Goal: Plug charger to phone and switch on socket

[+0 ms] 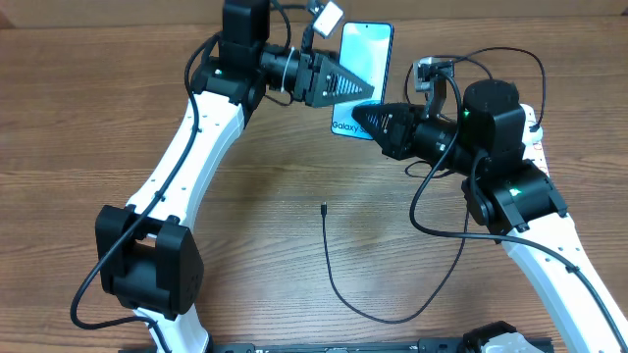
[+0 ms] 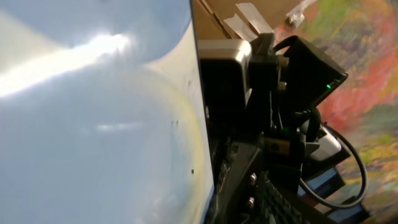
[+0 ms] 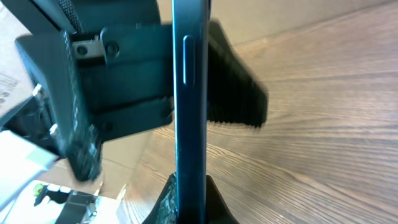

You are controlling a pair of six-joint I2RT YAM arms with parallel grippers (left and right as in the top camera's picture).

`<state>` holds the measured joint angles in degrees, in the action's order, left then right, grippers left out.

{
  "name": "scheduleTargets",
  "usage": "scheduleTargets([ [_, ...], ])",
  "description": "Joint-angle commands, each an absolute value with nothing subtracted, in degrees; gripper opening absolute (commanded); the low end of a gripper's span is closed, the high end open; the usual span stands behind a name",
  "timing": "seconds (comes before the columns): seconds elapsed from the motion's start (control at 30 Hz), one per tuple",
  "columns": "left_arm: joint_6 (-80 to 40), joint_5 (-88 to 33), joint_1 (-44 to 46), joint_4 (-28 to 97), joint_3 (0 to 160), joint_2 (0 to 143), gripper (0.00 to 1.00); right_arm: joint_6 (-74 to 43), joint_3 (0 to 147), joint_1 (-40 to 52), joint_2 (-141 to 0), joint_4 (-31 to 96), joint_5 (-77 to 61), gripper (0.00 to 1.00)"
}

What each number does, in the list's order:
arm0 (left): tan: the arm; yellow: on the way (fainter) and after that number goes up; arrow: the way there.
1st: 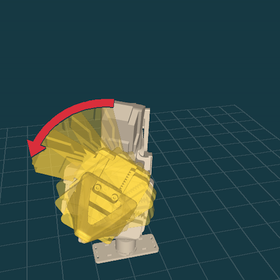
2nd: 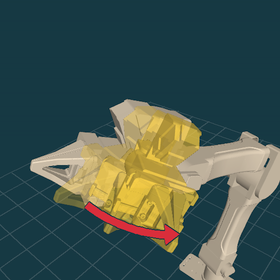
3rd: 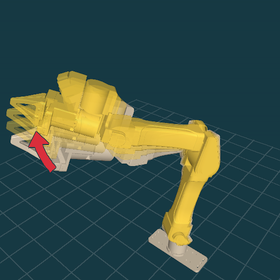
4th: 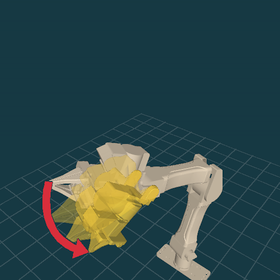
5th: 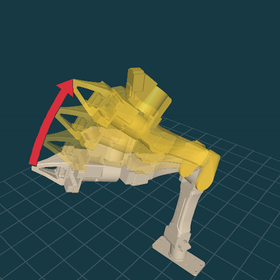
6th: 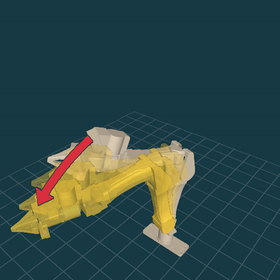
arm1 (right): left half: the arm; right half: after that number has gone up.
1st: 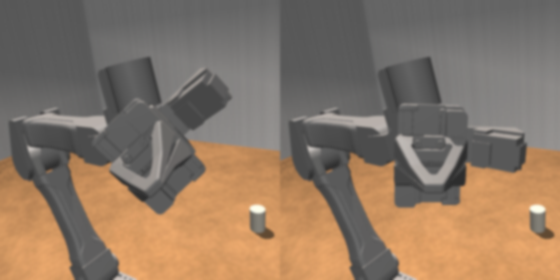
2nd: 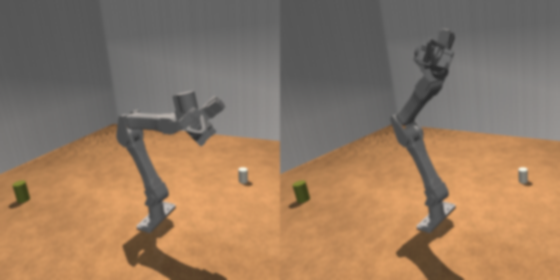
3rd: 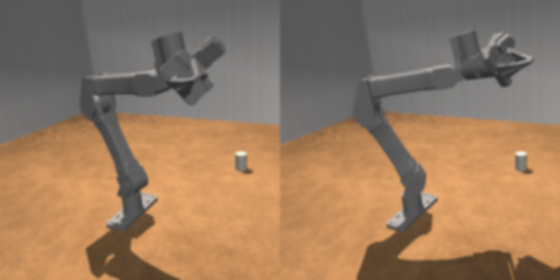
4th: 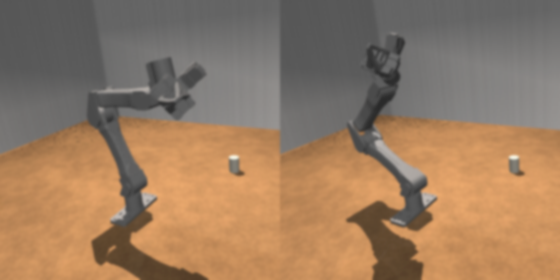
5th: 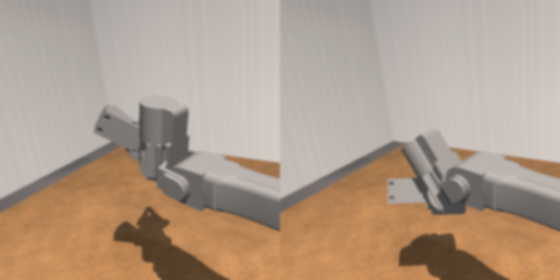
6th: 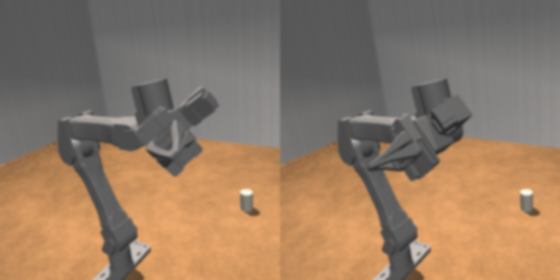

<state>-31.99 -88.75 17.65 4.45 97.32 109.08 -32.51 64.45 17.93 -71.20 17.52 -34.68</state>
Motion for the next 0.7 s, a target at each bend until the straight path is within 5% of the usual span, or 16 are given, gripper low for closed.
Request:
scheduleTargets([
  [0.0, -48.47, -90.39, 18.02, -10.52, 98.41, 107.87, 0.62, -33.23, 65.98, 17.61, -71.16, 17.85, -36.38, 0.04],
  [0.23, -66.02, -89.47, 18.15, -30.57, 98.41, 107.87, 0.41, -33.23, 65.98, 17.61, -71.7, 16.67, -36.45, 0.04],
  [0.37, -66.5, -89.82, 18.13, -30.68, 98.41, 107.87, 0.04, -33.21, 65.98, 17.61, -71.7, 15.0, -37.85, 0.04],
  [0.47, -66.48, -89.49, 18.13, -30.68, 98.41, 107.87, 0.04, -32.95, 65.98, 17.61, -71.7, 15.11, -37.8, 0.05],
  [0.57, -65.78, -89.19, 17.87, -30.68, 98.41, 107.9, 0.04, -32.49, 65.98, 17.58, -71.7, 15.51, -37.82, 0.29],
  [0.67, -63.22, -89.43, 17.41, -29.93, 98.41, 108.01, 0.04, -29.45, 65.98, 17.58, -71.7, 17.21, -37.76, 0.42],
])
